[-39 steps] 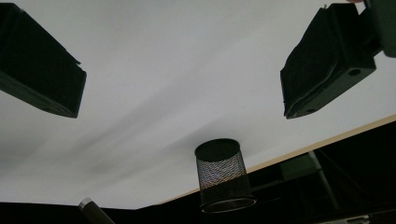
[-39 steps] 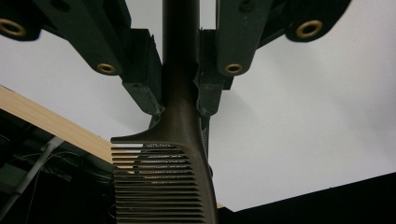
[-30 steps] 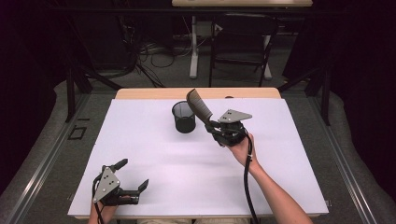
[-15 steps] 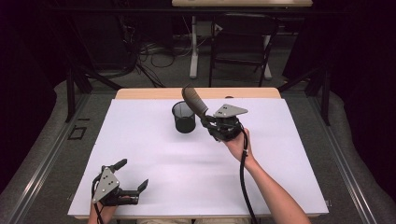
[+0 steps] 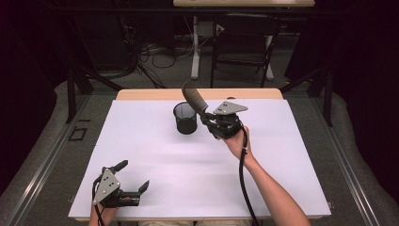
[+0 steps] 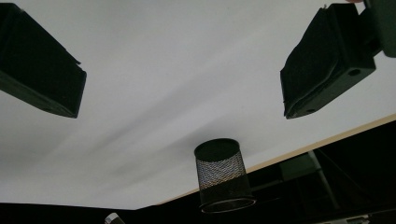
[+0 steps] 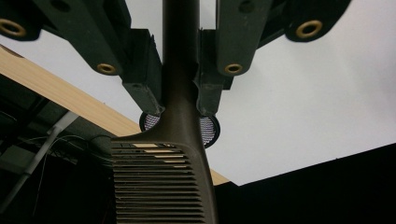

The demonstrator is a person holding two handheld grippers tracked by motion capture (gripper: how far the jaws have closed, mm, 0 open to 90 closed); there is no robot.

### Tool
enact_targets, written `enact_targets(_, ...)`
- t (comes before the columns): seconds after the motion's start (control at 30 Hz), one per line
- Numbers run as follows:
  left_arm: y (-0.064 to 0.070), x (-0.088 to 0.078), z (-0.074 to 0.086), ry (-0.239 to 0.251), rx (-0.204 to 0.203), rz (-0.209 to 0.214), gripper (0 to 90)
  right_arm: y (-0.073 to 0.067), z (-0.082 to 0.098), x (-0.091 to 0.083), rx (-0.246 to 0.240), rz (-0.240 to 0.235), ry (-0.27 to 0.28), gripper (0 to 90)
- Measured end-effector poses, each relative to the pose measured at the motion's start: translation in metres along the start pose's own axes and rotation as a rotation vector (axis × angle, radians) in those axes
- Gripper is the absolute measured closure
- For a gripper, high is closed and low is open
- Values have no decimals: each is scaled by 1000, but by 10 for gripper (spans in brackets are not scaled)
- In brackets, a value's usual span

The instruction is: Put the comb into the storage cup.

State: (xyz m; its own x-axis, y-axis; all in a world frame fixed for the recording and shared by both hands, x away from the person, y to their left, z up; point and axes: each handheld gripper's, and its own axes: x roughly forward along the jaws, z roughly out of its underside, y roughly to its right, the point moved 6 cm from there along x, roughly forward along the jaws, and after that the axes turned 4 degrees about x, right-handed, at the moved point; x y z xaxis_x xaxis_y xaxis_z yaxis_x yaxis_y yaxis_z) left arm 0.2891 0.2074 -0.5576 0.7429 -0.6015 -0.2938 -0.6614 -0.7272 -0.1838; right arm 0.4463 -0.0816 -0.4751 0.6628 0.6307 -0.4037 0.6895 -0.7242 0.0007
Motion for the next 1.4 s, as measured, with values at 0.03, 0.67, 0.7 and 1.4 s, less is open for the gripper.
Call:
enact_targets(0.03,0,0,0,0,0,-1,2,0,0,0,0,2,1,726)
enact_targets(0.67,1,1,0,0,5,-1,3,4,-8,11,8,5,34,725)
enact_targets(0.7,1,1,-1,0,7,-1,3,4,-8,12,9,5,33,725)
enact_targets(1.4,0,1,-1,2,6,-4,3,2,-12,26,11,1,51,725)
